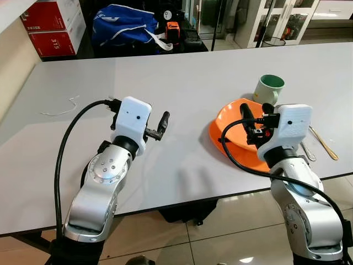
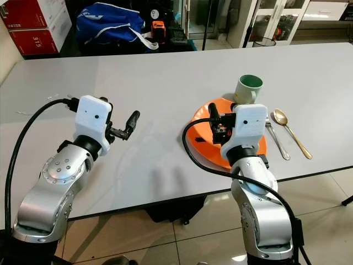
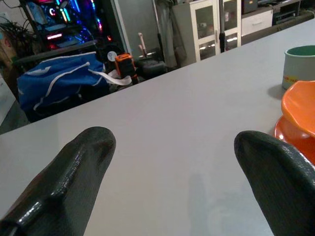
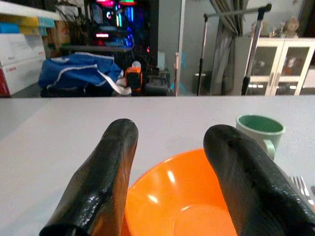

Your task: Setting the table

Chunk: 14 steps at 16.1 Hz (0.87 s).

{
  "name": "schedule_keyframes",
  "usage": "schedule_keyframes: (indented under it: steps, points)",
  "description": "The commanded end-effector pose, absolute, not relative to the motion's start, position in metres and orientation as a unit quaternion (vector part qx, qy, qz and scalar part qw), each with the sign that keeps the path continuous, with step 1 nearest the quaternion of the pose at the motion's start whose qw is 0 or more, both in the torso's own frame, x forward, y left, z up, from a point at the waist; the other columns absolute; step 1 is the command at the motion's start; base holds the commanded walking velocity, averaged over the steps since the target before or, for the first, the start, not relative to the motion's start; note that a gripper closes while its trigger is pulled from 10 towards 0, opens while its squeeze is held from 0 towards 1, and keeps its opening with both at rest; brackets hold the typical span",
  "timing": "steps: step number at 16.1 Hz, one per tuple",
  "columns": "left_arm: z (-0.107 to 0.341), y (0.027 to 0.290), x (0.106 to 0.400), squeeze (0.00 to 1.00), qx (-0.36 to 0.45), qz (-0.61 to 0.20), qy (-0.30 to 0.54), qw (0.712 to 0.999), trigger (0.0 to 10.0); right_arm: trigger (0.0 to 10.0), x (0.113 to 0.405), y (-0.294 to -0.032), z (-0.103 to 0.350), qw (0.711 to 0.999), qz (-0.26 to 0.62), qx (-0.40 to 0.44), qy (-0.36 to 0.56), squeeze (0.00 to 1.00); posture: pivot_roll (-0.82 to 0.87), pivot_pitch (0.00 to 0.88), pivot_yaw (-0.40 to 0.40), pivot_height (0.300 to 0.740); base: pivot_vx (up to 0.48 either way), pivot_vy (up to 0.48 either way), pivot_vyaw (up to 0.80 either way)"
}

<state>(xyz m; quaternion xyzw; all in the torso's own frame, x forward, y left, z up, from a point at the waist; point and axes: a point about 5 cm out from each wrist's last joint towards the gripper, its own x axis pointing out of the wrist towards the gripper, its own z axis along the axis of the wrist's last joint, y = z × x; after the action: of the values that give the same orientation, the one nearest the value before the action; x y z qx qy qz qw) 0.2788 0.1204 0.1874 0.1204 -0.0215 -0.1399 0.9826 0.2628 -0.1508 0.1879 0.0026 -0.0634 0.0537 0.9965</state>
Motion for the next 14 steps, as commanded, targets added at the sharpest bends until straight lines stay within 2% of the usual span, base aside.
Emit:
schedule_keyframes:
  steps: [1, 3, 9, 11, 12, 14]
  points:
    - [0.188, 0.121, 0.277, 0.0, 0.123, -0.14, -0.027, 0.982, 10.0, 10.0, 0.263, -0.149, 0.187, 0.996, 0.064, 0.006, -0.064, 0.0, 0.04, 0.0, -0.006, 0.74, 0.0, 0.0, 0.0]
    - [0.187, 0.117, 0.275, 0.0, 0.11, -0.159, -0.03, 0.981, 10.0, 10.0, 0.26, -0.147, 0.184, 0.995, 0.082, -0.013, -0.062, 0.0, 0.03, 0.0, -0.002, 0.74, 0.0, 0.0, 0.0]
    - [0.181, 0.116, 0.265, 0.0, 0.119, -0.19, -0.031, 0.974, 10.0, 10.0, 0.249, -0.141, 0.185, 0.988, 0.129, -0.03, -0.082, 0.0, 0.01, 0.0, 0.008, 0.74, 0.0, 0.0, 0.76]
    - [0.184, 0.115, 0.265, 0.0, 0.115, -0.193, -0.04, 0.974, 10.0, 10.0, 0.249, -0.145, 0.181, 0.99, 0.117, -0.021, -0.079, 0.0, 0.02, 0.0, 0.007, 0.74, 0.0, 0.0, 0.8]
    - [0.185, 0.114, 0.264, 0.0, 0.111, -0.196, -0.043, 0.973, 10.0, 10.0, 0.249, -0.148, 0.178, 0.992, 0.099, -0.002, -0.075, 0.0, 0.02, 0.0, 0.007, 0.74, 0.0, 0.412, 0.8]
    - [0.183, 0.113, 0.263, 0.0, 0.116, -0.203, -0.04, 0.972, 10.0, 10.0, 0.252, -0.158, 0.172, 0.996, 0.049, 0.056, -0.055, 0.0, 0.02, 0.0, 0.008, 0.74, 0.0, 0.48, 0.0]
